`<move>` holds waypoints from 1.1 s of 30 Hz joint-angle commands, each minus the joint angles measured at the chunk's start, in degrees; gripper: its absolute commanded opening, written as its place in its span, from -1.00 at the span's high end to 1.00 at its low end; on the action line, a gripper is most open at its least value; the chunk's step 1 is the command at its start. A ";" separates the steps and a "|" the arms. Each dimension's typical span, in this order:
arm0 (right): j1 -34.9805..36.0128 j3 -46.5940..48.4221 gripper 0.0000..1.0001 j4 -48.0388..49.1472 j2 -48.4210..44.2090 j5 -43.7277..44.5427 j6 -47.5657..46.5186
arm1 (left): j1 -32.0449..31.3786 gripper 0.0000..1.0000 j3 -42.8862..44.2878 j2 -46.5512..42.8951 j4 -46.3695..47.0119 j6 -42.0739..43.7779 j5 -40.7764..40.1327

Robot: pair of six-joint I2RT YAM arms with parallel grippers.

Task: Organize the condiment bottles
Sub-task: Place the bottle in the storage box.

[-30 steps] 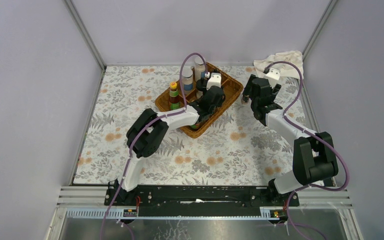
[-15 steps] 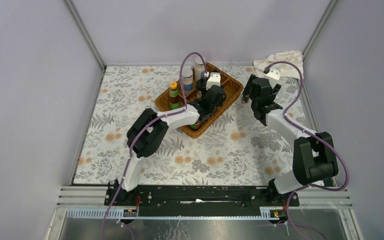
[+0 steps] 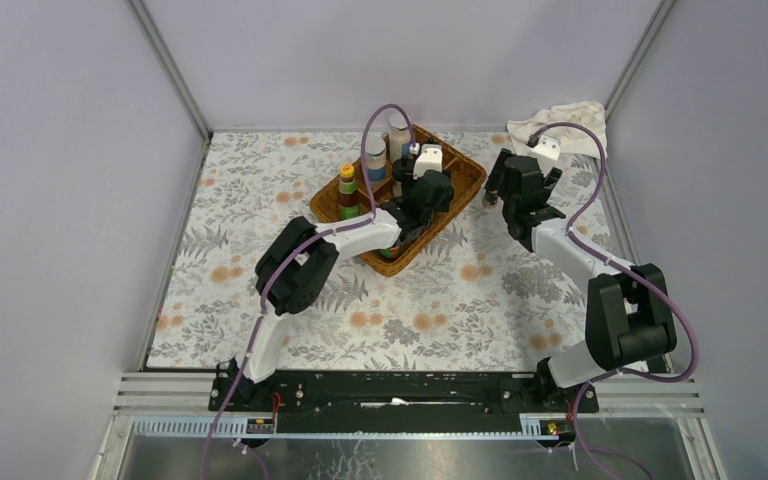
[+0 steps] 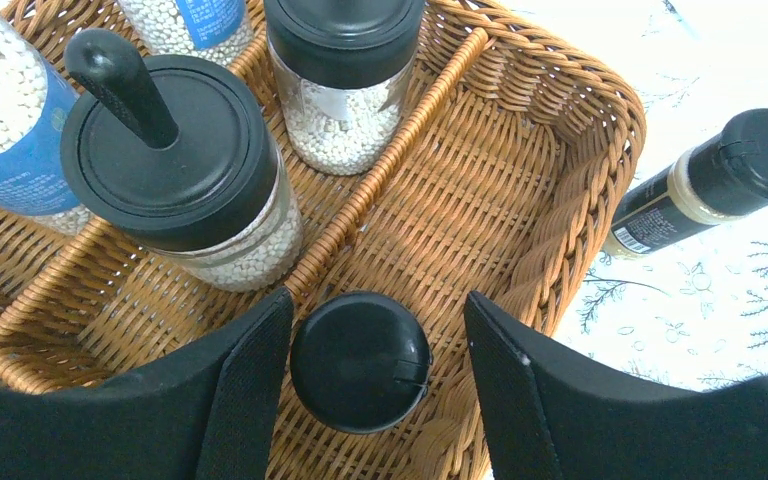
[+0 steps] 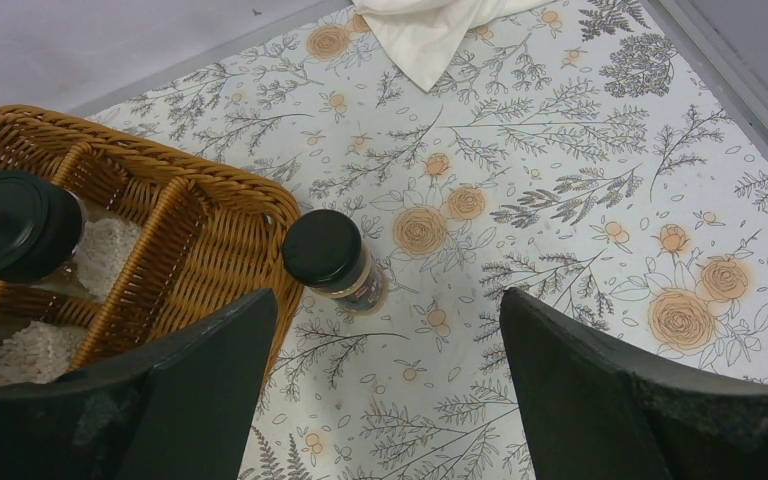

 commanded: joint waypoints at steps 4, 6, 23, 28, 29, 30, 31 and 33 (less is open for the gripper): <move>-0.44 1.44 -0.80 1.80 -0.10 -0.29 0.71 | -0.53 -0.38 1.79 0.08 -0.70 -0.13 -2.77; -0.44 1.61 -0.80 1.64 -0.03 -0.47 0.64 | -0.59 -0.38 1.96 -0.48 -0.71 0.22 -3.31; -0.44 1.55 -0.79 0.90 -0.70 -0.96 0.79 | -1.41 -0.39 3.31 -5.39 -0.53 3.88 -6.11; -0.44 1.73 -0.80 0.56 -0.70 -1.26 0.52 | -1.92 -0.39 3.98 -7.47 -0.51 5.34 -7.01; -0.44 1.79 -0.80 0.46 -0.66 -1.32 0.47 | -2.05 -0.39 4.15 -7.89 -0.57 5.77 -7.16; -0.44 1.86 -0.80 0.41 -0.63 -1.50 0.40 | -2.31 -0.39 4.41 -8.38 -0.60 6.36 -7.48; -0.44 1.96 -0.80 0.30 -0.56 -1.64 0.32 | -2.55 -0.39 4.66 -8.96 -0.69 6.96 -7.82; -0.46 2.56 -0.80 -0.37 -0.23 -2.01 0.06 | -3.05 -0.39 5.03 -10.50 -0.79 8.38 -8.62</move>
